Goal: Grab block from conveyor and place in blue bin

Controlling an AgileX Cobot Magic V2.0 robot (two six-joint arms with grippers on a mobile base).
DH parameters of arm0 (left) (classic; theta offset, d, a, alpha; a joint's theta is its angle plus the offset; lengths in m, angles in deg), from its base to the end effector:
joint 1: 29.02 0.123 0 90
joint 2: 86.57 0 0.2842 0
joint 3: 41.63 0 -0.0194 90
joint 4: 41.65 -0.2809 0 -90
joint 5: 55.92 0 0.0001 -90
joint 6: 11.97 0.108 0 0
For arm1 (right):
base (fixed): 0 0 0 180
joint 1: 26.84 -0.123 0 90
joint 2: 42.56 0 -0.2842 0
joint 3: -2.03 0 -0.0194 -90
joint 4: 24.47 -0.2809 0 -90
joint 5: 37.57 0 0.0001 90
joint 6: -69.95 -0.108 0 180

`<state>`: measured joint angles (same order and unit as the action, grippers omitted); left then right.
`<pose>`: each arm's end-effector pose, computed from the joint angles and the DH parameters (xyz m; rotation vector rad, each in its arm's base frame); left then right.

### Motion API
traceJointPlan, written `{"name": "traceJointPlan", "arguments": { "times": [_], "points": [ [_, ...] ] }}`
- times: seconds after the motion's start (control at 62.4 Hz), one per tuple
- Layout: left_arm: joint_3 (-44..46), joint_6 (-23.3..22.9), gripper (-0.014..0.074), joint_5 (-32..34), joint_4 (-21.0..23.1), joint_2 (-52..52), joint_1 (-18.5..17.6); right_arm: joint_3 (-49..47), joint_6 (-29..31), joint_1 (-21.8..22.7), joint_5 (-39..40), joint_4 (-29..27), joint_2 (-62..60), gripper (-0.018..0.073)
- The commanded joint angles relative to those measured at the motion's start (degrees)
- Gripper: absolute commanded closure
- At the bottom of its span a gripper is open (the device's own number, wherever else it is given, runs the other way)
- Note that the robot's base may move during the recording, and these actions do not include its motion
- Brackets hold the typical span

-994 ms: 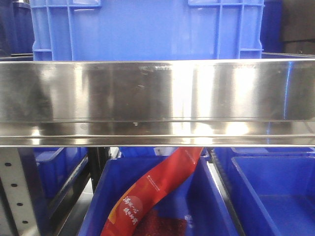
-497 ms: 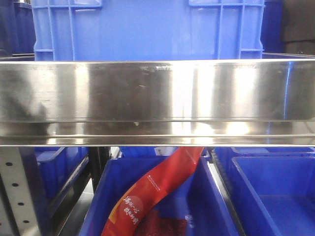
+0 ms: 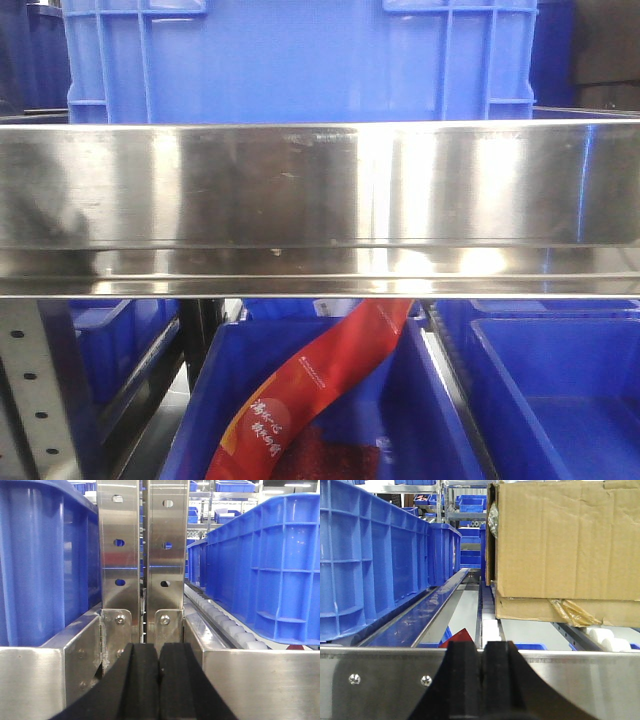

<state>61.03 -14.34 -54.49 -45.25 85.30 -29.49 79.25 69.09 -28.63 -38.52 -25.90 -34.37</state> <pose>0.1046 -0.0010 0.2158 0.0230 1.4667 0.0096 0.1049 0.0033 0.2121 0.0062 1.5075 0.0575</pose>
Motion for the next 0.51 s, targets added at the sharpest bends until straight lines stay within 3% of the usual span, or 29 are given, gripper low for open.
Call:
{"name": "traceJointPlan", "arguments": {
  "times": [0.0,0.497],
  "points": [
    [0.1,0.3,0.0708,1.1,0.4,0.3,0.2,0.0,0.3,0.3,0.9,0.4,-0.4,0.0721],
    [0.1,0.3,0.0708,1.1,0.4,0.3,0.2,0.0,0.3,0.3,0.9,0.4,-0.4,0.0721]
  ]
}}
